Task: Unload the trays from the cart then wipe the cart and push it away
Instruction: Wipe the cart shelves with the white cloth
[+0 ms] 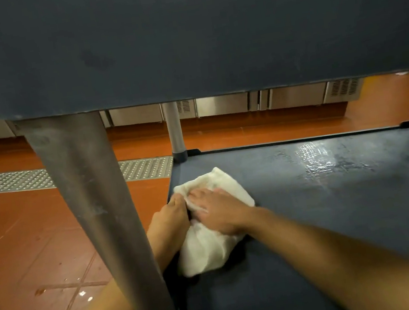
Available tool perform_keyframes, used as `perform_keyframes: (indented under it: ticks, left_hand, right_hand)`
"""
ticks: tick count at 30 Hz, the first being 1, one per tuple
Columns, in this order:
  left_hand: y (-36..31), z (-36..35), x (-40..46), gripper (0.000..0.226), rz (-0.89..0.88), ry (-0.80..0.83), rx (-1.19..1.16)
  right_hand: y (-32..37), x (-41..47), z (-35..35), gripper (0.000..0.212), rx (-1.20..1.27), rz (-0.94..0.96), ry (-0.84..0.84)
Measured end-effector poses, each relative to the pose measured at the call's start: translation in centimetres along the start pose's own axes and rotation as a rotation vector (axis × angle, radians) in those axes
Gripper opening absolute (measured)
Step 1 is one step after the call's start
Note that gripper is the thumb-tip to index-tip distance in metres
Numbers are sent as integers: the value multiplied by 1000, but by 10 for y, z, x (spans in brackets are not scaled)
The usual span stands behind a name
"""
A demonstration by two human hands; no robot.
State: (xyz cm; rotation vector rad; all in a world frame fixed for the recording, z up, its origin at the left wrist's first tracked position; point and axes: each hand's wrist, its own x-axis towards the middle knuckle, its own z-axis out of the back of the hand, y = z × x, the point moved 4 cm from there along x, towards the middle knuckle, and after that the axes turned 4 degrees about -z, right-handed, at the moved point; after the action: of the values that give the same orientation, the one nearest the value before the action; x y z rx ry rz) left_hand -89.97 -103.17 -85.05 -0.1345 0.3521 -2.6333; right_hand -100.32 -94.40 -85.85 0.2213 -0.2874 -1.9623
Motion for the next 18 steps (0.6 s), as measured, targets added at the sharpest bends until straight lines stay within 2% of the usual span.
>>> perform_keyframes:
  ticks: [2, 5, 7, 9, 11, 12, 13, 15, 18]
  left_hand:
    - [1, 1, -4, 10, -4, -24, 1]
    - [3, 5, -12, 14, -3, -15, 27]
    - [5, 5, -11, 14, -5, 20, 20]
    - [5, 5, -9, 19, 4, 37, 26]
    - [3, 5, -8, 35, 34, 53, 47]
    - [2, 6, -9, 43, 52, 56, 47]
    - [1, 6, -9, 49, 70, 54, 40]
    - [0, 8, -9, 57, 80, 55, 38]
    - [1, 8, -7, 55, 76, 47, 35]
  right_hand:
    - [0, -12, 1, 53, 74, 4, -4]
    - [-49, -32, 27, 48, 85, 34, -44]
    - [-103, -60, 58, 35, 88, -3, -188]
    - [-165, -96, 79, 28, 220, -154, -260]
    - [-209, -125, 95, 21, 58, -449, -264]
    - [-226, -128, 92, 28, 64, -640, -215]
    - [-230, -127, 90, 35, -9, -727, -234]
    - [-207, -117, 78, 43, -46, -703, -181]
    - [-137, -95, 50, 44, 32, -483, -154]
